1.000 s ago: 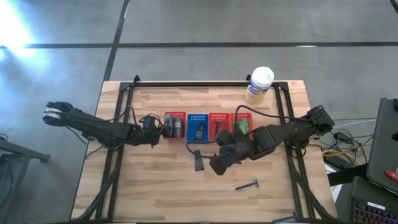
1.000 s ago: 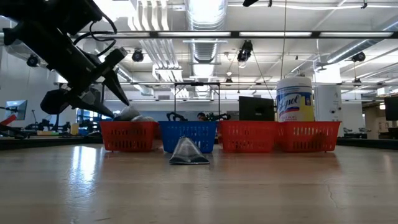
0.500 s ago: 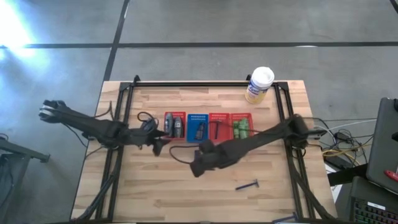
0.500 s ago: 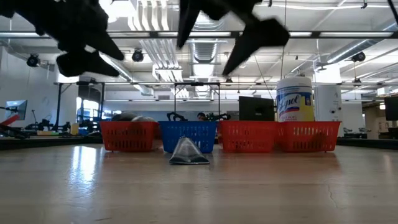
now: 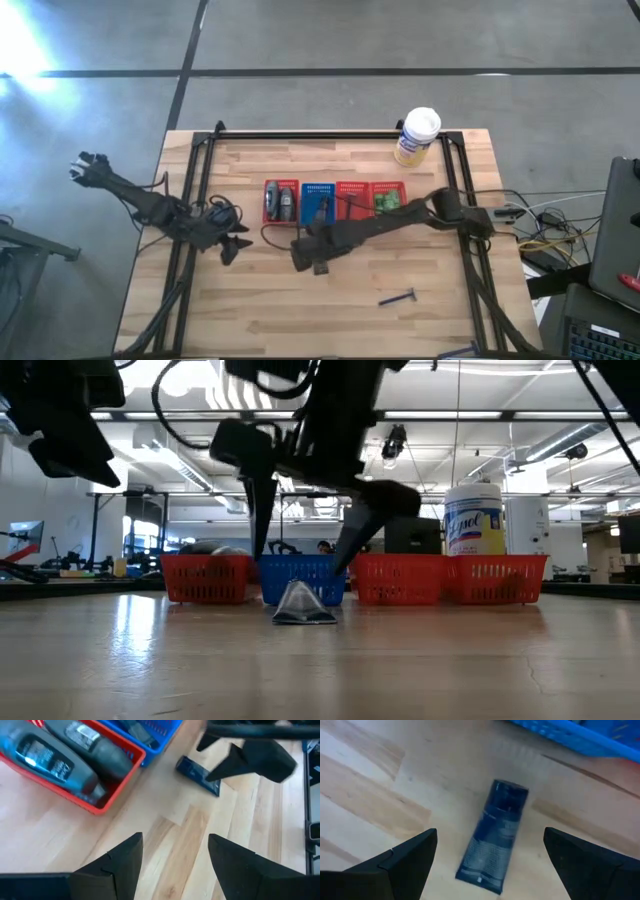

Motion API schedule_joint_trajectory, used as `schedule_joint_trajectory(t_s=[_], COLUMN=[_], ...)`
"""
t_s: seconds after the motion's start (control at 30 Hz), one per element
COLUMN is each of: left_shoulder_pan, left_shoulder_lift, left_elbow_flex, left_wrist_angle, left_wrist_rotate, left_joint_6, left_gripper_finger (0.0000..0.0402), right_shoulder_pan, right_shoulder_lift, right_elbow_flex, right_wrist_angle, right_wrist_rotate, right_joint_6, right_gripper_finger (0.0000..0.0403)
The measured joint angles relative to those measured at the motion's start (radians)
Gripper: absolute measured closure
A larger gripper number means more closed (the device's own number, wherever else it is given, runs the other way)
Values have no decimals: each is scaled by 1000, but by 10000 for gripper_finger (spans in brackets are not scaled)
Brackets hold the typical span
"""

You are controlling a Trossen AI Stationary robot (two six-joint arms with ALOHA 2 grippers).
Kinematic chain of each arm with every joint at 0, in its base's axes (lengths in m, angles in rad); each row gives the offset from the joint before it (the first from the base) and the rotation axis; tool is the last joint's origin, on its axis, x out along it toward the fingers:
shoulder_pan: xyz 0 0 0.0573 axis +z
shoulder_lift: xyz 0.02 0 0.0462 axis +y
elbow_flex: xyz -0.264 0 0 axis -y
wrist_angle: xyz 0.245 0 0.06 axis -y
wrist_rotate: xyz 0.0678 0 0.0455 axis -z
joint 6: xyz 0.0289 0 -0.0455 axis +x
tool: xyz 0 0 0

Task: Pick & Place Travel size toiletries
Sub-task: Put the blue shaving cream into the blue basket

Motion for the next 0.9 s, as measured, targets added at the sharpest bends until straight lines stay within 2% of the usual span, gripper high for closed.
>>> schedule_joint_trajectory(t_s=[0.17,0.37,0.7,0.9], left_shoulder_pan=[-12,-12,-12,-12], left_shoulder_lift=[5,5,9,9], left_elbow_flex=[-10,-21,-21,-21], left_wrist_angle=[-1,-3,-2,3], left_wrist_rotate=[-5,-8,-69,-69], left_joint_6=[-5,0,67,86], left_gripper_finger=[173,173,173,173], right_shoulder_pan=[-59,-74,-83,-76], right_shoulder_lift=[70,98,107,76], right_elbow_flex=[63,127,79,66], right_wrist_angle=[-12,-113,-88,-90], right_wrist_rotate=[-74,-97,-179,-138], right_joint_6=[-65,-83,-63,-63], right_gripper_finger=[47,91,153,177])
